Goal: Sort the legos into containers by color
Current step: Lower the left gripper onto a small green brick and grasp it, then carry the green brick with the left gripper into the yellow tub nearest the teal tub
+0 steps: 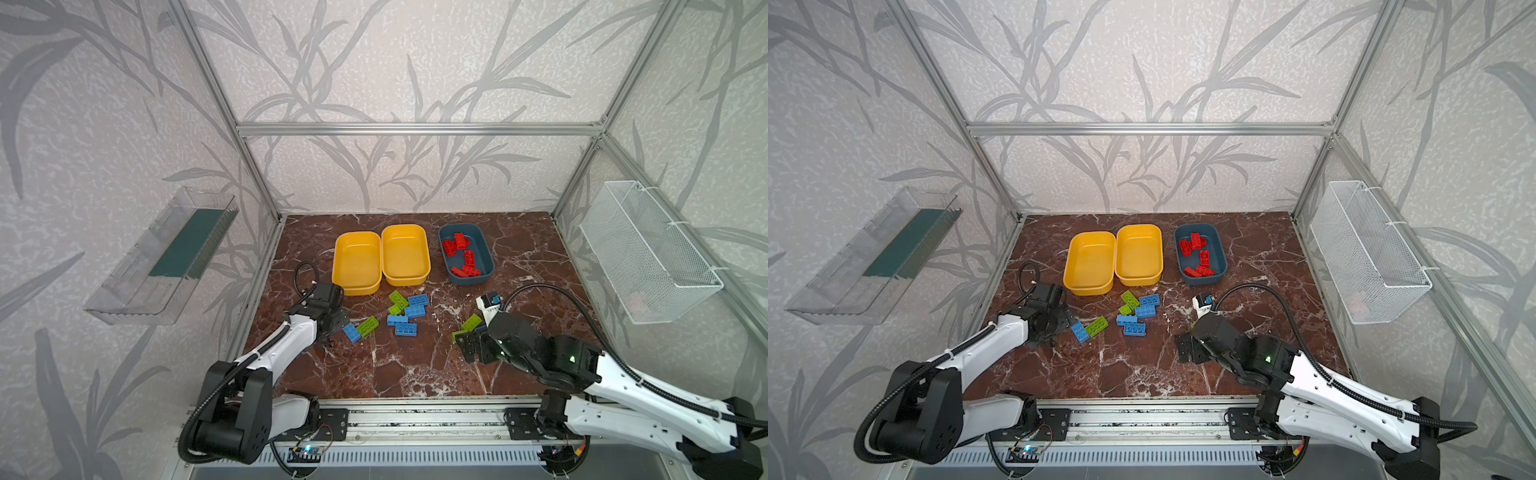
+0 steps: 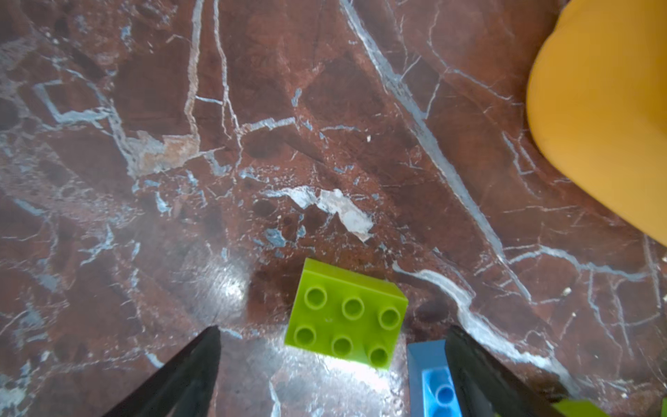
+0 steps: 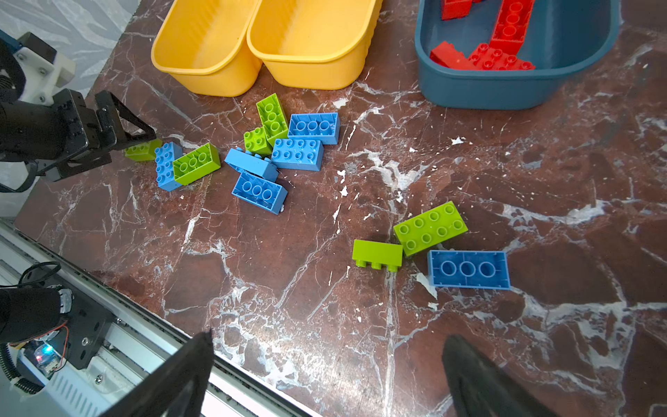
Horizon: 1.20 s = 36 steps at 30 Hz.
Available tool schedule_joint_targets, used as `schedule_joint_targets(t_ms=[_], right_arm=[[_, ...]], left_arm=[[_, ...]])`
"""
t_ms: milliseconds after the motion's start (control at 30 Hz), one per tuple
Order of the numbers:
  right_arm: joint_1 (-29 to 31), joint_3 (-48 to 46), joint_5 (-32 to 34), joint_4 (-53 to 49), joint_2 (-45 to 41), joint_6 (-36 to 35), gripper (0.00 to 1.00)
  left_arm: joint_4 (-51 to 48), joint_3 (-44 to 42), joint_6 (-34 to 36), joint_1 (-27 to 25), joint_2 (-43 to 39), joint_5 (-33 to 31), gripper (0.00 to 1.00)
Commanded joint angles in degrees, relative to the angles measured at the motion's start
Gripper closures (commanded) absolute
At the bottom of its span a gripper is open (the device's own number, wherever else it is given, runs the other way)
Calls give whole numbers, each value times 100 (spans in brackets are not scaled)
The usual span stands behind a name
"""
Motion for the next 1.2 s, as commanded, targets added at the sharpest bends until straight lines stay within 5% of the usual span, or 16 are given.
schedule_joint_targets(t_ms=[0, 700, 833, 1167], right_arm=[[20, 47, 107, -89, 12, 40, 1], [20, -50, -82, 183, 297, 83, 1], [19, -92, -175, 358, 430, 56, 1], [19, -39, -587, 992, 966, -85, 1]], left_arm=[[75, 20, 74, 78, 153, 130, 7], [120, 454, 284, 94, 1259, 330, 54], [5, 554, 325, 88, 1268, 337, 67], [-688, 1088, 303, -184, 733, 84, 80]])
